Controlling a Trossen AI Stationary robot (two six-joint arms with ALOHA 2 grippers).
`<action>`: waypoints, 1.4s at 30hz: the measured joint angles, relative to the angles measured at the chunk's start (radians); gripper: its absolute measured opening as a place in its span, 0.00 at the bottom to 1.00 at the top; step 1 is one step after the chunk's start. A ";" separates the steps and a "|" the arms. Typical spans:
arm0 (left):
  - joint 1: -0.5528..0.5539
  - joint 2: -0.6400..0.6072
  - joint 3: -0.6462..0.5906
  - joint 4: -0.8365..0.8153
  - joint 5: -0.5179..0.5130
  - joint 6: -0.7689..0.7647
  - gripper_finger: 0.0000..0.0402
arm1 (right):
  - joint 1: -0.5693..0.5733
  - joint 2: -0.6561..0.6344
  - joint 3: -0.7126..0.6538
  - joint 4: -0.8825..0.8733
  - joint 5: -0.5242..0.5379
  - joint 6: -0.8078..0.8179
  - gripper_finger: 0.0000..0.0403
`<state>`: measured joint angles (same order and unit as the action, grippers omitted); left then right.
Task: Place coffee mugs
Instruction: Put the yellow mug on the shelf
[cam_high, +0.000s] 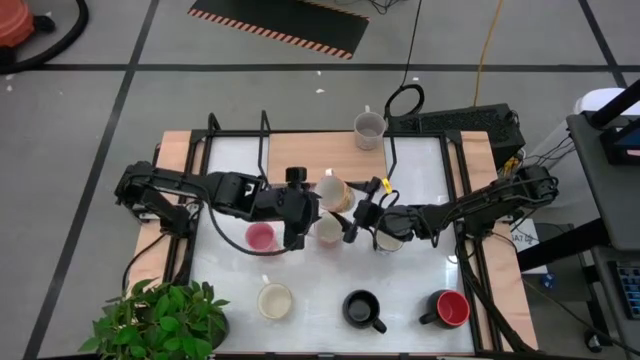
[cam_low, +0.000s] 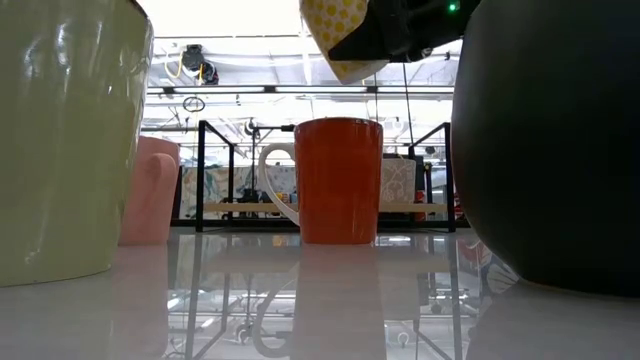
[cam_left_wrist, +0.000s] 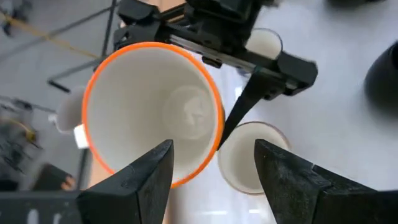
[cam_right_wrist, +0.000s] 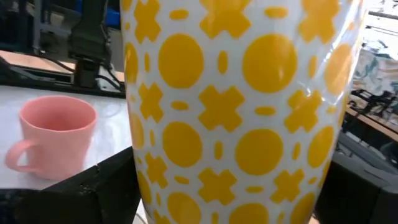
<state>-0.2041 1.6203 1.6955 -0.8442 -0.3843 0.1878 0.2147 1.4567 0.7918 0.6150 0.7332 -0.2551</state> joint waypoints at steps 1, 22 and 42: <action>-0.004 0.000 -0.009 0.015 -0.006 0.034 0.56 | 0.003 0.000 0.000 0.000 0.009 -0.001 0.88; 0.021 0.038 -0.066 0.119 0.010 0.168 0.34 | 0.003 0.000 0.000 -0.030 0.051 -0.021 0.88; 0.030 0.056 -0.067 0.124 -0.003 0.239 0.05 | 0.003 -0.020 0.000 -0.093 0.056 0.036 0.97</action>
<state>-0.1743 1.6760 1.6287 -0.7203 -0.3871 0.4268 0.2176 1.4367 0.7918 0.5225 0.7888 -0.2193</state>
